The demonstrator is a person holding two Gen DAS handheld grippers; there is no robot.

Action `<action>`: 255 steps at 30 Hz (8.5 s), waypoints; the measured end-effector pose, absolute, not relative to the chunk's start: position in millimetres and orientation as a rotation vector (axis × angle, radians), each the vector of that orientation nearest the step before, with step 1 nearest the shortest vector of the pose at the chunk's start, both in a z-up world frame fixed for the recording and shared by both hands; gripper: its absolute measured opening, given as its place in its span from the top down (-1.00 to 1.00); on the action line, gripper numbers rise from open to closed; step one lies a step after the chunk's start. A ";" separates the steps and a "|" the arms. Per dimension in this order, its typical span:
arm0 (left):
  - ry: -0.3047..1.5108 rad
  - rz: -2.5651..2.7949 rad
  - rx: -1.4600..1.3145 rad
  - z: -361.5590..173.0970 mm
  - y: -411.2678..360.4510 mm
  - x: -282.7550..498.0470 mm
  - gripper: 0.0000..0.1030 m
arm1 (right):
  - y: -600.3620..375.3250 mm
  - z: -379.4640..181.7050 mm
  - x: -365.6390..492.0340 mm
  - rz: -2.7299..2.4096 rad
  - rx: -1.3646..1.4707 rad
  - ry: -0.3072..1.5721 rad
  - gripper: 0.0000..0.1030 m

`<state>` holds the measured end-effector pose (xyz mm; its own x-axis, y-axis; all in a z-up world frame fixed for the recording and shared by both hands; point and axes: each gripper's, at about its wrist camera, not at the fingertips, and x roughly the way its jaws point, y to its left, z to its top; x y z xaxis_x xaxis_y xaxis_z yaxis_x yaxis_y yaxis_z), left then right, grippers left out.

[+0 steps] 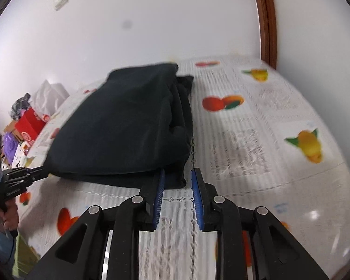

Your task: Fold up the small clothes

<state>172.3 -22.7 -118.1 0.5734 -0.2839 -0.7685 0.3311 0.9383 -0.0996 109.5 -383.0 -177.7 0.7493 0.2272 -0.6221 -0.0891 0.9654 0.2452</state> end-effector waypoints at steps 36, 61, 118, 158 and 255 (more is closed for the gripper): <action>0.880 -0.310 0.066 -84.6 -38.8 288.8 -0.14 | -363.9 -150.2 339.3 0.144 0.280 0.852 0.31; 0.930 -0.338 0.040 -98.6 -42.3 307.9 -0.28 | -385.4 -141.2 348.9 0.122 0.298 0.781 0.78; 0.925 -0.394 0.097 -125.6 -48.7 204.5 0.20 | -366.1 -152.2 126.4 0.121 0.216 0.644 0.12; 0.944 -0.358 0.080 -138.9 -53.1 239.7 0.02 | -351.6 -149.6 371.0 0.111 0.206 0.812 0.76; 0.959 -0.238 -0.029 -115.0 10.0 233.5 0.31 | -297.3 -164.4 188.3 0.128 0.160 0.660 0.30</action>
